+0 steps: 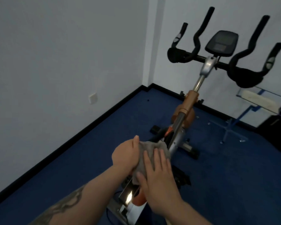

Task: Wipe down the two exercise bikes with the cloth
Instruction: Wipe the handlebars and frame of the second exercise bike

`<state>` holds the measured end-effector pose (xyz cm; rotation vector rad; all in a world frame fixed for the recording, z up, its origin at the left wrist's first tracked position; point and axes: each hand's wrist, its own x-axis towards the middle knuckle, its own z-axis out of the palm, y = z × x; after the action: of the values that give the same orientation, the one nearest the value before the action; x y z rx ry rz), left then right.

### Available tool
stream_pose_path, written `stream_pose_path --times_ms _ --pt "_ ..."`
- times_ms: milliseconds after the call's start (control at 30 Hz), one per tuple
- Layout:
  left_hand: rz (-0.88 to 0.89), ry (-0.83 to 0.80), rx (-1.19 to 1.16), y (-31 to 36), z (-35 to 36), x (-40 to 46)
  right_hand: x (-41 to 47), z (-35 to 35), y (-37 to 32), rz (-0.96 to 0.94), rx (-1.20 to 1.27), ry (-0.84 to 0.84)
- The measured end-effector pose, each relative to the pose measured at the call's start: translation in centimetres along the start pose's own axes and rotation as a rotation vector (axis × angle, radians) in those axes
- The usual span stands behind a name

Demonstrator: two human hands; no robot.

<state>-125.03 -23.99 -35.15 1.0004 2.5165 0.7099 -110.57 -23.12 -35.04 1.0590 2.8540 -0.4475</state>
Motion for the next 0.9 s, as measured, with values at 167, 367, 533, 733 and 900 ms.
stream_pose_path --times_ms 167,367,533,733,900 --pt "0.024 0.061 -0.066 -0.6 0.1 0.1 3.4 -2.0 0.3 0.282 0.205 0.028" --pt "0.051 0.099 -0.098 -1.0 0.4 0.2 -2.1 0.8 -1.1 0.294 0.177 0.039" --pt "0.072 0.121 -0.094 -1.0 0.6 0.3 1.9 -1.7 -0.4 0.439 0.228 -0.007" --pt "0.088 0.098 -0.109 -1.4 0.8 0.3 0.8 -1.2 -1.3 0.33 0.269 0.06" --pt "0.089 0.101 -0.107 -1.2 0.8 0.4 -0.4 -0.3 -1.0 0.3 0.184 0.055"
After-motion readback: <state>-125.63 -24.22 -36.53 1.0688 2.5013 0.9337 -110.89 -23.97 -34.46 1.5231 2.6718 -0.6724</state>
